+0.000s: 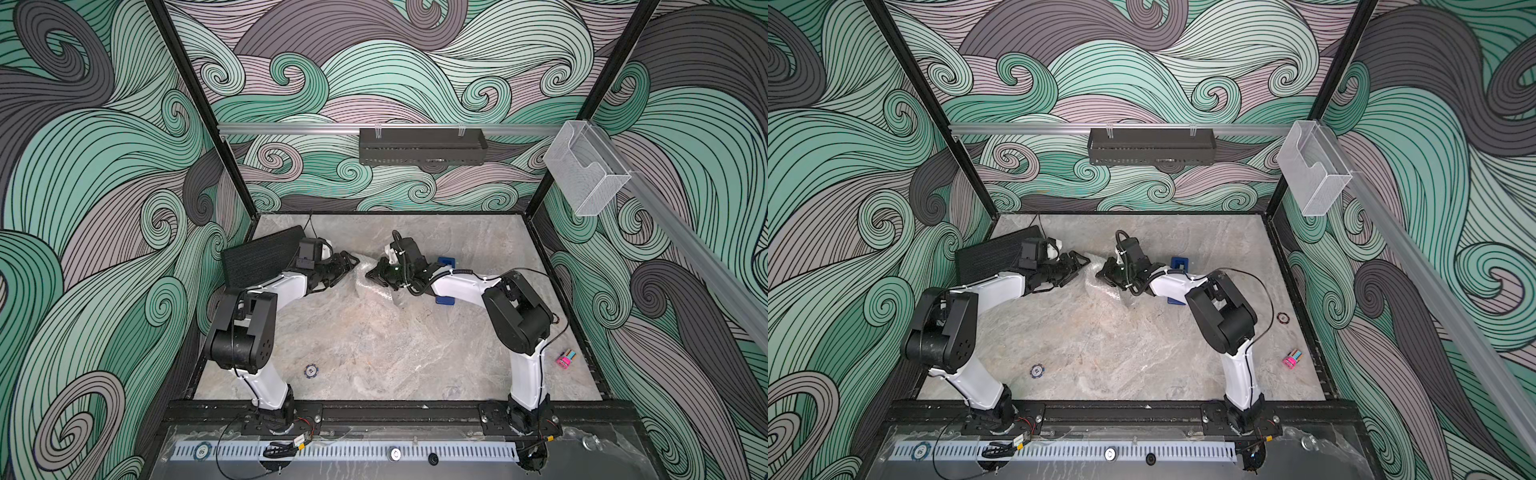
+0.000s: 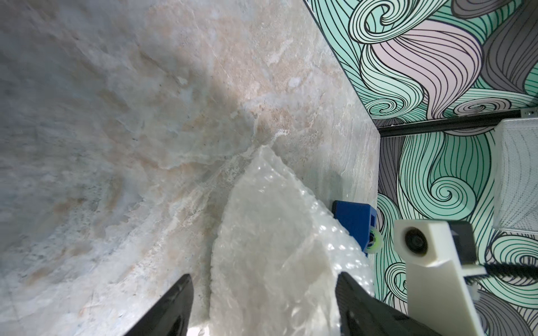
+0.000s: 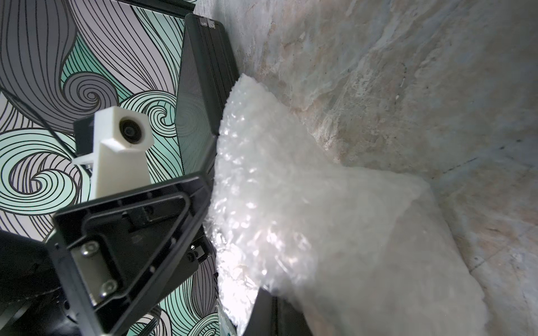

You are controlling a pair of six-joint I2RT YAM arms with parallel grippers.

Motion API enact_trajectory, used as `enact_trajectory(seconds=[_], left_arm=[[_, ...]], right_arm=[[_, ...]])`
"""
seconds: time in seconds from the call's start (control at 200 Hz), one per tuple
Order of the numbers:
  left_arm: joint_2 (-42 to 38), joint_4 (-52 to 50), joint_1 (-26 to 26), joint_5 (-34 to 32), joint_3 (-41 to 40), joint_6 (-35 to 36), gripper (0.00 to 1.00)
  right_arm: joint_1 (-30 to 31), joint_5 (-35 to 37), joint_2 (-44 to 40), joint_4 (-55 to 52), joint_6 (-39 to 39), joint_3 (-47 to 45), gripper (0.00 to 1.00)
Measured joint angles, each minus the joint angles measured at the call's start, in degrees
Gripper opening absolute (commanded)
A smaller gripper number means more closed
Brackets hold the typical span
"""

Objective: Wrap mugs in bubble wrap
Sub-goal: Stick the tape on the bubble wrap.

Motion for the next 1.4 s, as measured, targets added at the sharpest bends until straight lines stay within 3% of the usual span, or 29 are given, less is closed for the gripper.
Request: enact_trajectory(seconds=[0.155,0.705,1.116,1.396], left_arm=[[2.3,0.5,0.0,0.7,0.5,0.0,0.75],[2.7,0.5,0.0,0.6,0.2,0.0,0.69],[2.7,0.4,0.0,0.6,0.2,0.0,0.67],[-3.9,-2.2,0.4,-1.8,0.2,-0.8,0.76]], right_arm=[[0.0,0.0,0.0,-0.1,0.0,0.1,0.0],[0.1,1.1,0.0,-7.3,-4.8,4.5,0.34],[0.4,4.7,-1.9,-12.5,-7.2,5.4,0.42],[0.8,6.2,-2.5,-14.1,-8.0,6.1,0.48]])
